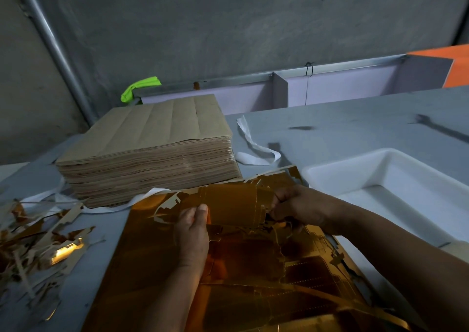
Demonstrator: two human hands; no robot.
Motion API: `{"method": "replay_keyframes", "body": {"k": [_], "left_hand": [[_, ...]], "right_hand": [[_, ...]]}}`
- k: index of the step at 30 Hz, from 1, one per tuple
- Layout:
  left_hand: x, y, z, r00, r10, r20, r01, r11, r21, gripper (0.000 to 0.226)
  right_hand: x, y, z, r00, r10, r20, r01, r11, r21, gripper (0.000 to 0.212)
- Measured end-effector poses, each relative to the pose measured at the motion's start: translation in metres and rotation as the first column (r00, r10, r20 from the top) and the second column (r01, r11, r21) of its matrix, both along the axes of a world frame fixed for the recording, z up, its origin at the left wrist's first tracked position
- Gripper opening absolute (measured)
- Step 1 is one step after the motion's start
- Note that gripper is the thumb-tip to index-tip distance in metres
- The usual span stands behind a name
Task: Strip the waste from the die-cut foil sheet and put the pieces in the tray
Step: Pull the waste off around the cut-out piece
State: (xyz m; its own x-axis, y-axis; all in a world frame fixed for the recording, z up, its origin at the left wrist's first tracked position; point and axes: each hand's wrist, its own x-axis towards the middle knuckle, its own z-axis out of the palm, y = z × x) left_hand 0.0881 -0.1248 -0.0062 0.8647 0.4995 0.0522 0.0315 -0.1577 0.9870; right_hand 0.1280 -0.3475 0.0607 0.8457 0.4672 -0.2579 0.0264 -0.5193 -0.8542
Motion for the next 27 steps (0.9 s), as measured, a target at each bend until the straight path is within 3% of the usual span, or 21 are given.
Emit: {"method": "replay_keyframes", "body": {"k": [11,15,21,27], "left_hand": [[0.0014,0.0026,0.0002,0.999,0.048,0.004,-0.047,0.996,-0.080,0.022],[0.0013,0.0035,-0.0002,0.999,0.041,0.012,-0.040,0.996,-0.083,0.023],[0.0013,0.0039,-0.0006,0.999,0.030,0.012,-0.029,0.997,-0.071,0.025],[-0.0011,0.0016,0.0011,1.000,0.012,0.011,-0.012,0.999,-0.052,0.035]], "right_hand": [[-0.0009,0.0001,0.0008,0.999,0.051,0.013,-0.051,0.999,-0.018,0.013],[-0.0042,0.0003,0.0049,0.986,0.164,-0.007,-0.164,0.986,-0.030,0.025],[-0.0046,0.0027,0.0046,0.995,0.098,0.018,-0.097,0.995,-0.019,0.044],[-0.0040,0.0020,-0.0007,0.999,0.015,0.038,-0.014,1.000,-0.006,0.029]]}}
